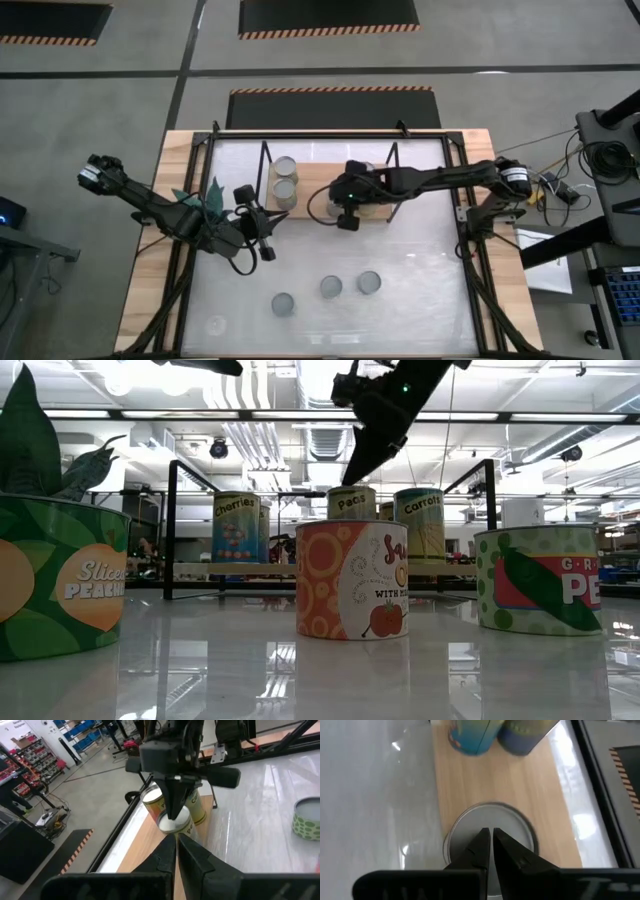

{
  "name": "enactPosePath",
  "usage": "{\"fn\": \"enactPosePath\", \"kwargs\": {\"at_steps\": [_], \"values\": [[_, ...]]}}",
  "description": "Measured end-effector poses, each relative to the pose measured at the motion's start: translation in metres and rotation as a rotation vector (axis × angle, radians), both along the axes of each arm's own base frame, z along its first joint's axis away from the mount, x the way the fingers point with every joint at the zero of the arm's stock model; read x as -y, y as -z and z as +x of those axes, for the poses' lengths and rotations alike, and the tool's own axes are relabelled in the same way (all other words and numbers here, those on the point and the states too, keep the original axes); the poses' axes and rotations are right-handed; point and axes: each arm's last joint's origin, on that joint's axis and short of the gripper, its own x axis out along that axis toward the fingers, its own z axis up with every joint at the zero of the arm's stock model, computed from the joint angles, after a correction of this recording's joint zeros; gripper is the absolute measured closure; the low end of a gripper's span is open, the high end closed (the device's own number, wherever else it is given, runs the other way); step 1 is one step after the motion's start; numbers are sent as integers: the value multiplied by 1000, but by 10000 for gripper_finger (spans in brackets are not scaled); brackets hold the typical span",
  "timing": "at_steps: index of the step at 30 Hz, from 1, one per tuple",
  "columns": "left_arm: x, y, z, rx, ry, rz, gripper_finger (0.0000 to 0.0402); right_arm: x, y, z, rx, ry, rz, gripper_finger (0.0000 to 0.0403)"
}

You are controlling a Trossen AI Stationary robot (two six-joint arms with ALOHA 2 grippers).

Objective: Pick and place cans onto a shelf
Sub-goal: Put the large canned peas on the shelf, then put the small canned slice peaches on the shelf

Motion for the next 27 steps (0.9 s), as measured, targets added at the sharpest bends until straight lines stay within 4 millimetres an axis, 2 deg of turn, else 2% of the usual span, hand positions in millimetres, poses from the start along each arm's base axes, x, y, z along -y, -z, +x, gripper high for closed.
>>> {"fn": "enactPosePath", "kwargs": {"at_steps": [7,13,19,27], "values": [[0,0,0,0,0,0,402,-1,-16,0,101,-31,-38,390],[0,0,1,2,-1,-2,402,-9,-38,-9,180,-54,-43,390],[2,3,3,-8,-1,2,402,-39,-48,-18,215,-133,-27,390],[3,7,6,-20,-1,8,402,-80,-49,-24,223,-238,6,390]]}}
